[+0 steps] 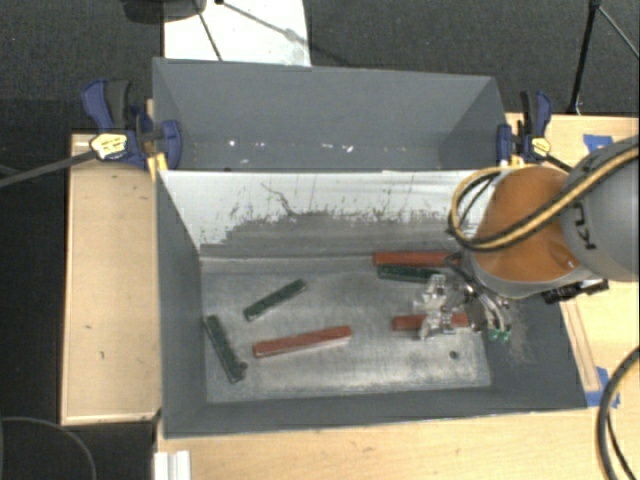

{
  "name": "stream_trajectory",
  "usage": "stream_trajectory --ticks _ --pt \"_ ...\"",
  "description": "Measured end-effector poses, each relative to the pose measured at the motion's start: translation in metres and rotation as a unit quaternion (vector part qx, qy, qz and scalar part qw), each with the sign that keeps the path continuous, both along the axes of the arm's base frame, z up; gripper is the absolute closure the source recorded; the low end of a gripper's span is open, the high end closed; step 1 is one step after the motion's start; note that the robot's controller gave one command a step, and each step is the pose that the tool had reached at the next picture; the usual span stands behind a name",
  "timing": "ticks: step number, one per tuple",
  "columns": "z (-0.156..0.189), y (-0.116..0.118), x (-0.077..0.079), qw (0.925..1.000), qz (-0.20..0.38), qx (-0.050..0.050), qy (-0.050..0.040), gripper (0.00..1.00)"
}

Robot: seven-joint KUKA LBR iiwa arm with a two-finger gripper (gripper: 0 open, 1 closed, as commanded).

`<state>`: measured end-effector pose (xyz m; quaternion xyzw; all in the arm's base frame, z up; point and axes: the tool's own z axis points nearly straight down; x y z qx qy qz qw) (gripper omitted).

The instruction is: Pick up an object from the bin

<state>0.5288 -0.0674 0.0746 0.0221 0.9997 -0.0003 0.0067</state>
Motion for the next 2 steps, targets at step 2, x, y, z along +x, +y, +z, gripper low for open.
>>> stream_trajectory --ticks 2 --pt "0.191 -0.015 0.020 0.9999 -0.013 0.000 0.0012 1.00"
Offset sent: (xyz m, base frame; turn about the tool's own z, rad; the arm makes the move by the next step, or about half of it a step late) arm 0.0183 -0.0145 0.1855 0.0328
